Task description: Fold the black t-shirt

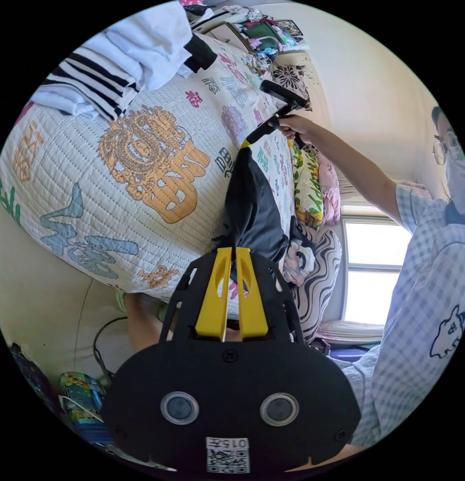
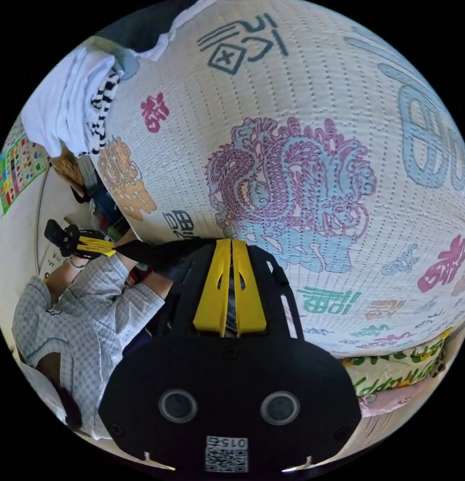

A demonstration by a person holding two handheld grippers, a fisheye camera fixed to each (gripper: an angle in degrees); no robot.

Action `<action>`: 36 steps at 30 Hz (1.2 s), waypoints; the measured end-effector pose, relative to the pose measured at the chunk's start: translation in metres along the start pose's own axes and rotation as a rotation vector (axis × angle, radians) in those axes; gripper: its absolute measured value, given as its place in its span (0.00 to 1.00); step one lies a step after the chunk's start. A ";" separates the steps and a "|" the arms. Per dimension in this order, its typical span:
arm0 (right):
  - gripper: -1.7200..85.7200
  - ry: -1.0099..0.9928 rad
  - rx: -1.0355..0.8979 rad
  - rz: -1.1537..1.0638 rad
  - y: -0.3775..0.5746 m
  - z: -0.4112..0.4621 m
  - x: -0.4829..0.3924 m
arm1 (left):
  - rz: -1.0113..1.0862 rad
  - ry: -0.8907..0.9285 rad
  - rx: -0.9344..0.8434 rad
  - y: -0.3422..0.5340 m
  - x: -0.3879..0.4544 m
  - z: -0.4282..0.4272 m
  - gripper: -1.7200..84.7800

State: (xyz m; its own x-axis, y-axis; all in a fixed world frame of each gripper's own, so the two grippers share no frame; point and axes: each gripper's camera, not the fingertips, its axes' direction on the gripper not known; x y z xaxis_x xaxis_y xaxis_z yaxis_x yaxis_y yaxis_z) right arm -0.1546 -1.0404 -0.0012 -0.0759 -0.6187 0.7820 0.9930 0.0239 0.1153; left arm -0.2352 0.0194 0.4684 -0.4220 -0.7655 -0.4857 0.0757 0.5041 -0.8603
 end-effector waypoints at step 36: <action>0.01 -0.382 0.919 0.515 0.683 0.242 0.115 | 0.361 0.090 -0.619 0.008 0.200 0.529 0.05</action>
State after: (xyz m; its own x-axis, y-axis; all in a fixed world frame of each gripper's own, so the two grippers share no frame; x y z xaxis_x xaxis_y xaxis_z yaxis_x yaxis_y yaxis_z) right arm 0.4933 -0.9056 0.3158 0.1456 -0.0898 0.9853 0.4825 0.8759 0.0085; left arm 0.1590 -0.3410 0.2827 -0.5421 -0.4863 -0.6853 -0.2899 0.8737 -0.3906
